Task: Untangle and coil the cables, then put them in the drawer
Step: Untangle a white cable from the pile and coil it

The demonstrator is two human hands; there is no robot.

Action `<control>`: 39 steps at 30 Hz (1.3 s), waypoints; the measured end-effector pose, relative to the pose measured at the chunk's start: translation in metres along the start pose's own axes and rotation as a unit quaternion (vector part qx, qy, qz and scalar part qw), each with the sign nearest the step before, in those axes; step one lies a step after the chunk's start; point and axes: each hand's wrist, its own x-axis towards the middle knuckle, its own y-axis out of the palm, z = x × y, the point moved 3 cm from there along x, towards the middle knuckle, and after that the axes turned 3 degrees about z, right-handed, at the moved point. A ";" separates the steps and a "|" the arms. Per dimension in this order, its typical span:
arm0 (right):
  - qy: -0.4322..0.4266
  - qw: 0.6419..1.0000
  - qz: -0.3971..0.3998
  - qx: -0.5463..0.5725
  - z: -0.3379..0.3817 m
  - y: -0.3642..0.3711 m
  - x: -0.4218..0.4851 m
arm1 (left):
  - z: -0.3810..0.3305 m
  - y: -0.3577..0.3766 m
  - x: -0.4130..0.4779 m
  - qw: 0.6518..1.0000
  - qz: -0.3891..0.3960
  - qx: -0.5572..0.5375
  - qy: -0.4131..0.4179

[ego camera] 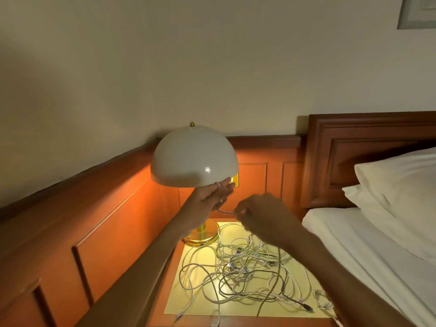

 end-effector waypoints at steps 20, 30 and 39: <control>0.111 0.809 0.018 0.577 -0.002 0.080 -0.008 | 0.000 0.007 -0.006 0.951 -0.052 -0.306 0.010; -0.047 0.997 0.059 -0.001 -0.002 -0.042 0.026 | 0.005 0.009 -0.023 0.983 0.137 0.108 -0.063; -0.044 0.835 0.069 0.544 -0.029 -0.002 0.048 | -0.030 0.009 -0.039 0.963 0.090 -0.246 -0.069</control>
